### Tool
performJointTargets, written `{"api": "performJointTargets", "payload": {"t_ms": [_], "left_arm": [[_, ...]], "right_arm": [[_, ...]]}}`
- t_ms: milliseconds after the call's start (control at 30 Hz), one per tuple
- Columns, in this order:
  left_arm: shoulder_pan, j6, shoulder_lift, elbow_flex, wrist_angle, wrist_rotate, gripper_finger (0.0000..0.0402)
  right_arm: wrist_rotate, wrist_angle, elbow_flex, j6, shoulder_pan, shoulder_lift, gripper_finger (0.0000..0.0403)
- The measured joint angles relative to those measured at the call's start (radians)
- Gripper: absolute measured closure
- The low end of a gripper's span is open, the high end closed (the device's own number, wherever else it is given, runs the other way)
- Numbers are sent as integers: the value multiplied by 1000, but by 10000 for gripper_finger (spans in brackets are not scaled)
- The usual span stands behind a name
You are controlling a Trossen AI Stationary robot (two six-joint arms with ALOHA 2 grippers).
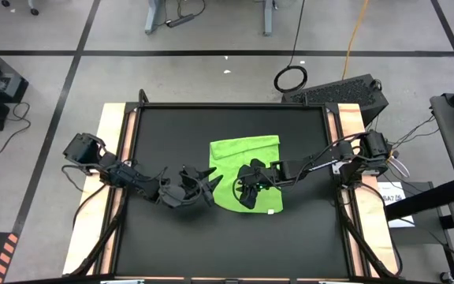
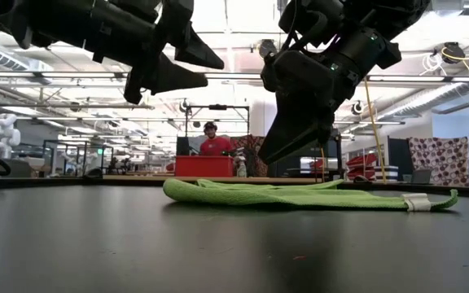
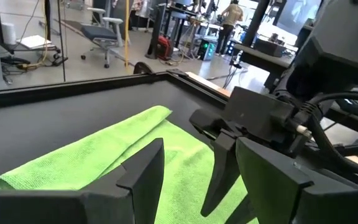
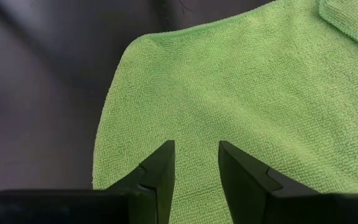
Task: Roll towel into tight, uniform cylinder
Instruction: Fold the green towel
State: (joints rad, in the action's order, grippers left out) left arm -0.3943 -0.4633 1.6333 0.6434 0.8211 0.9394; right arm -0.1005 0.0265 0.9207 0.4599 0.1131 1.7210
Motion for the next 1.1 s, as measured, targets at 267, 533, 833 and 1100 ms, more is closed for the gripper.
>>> {"api": "performJointTargets", "payload": {"t_ms": [267, 533, 833, 1100], "left_arm": [[0, 0, 0, 0, -8, -90, 197], [0, -1, 1, 0, -96, -188, 197], [-10, -3, 1, 0, -307, -372, 197], [-39, -80, 0, -1, -705, -499, 197]], "right_arm": [[0, 0, 0, 0, 0, 0, 289], [0, 0, 0, 0, 0, 0, 289], [0, 0, 0, 0, 0, 0, 289], [0, -8, 0, 0, 0, 0, 289]]}}
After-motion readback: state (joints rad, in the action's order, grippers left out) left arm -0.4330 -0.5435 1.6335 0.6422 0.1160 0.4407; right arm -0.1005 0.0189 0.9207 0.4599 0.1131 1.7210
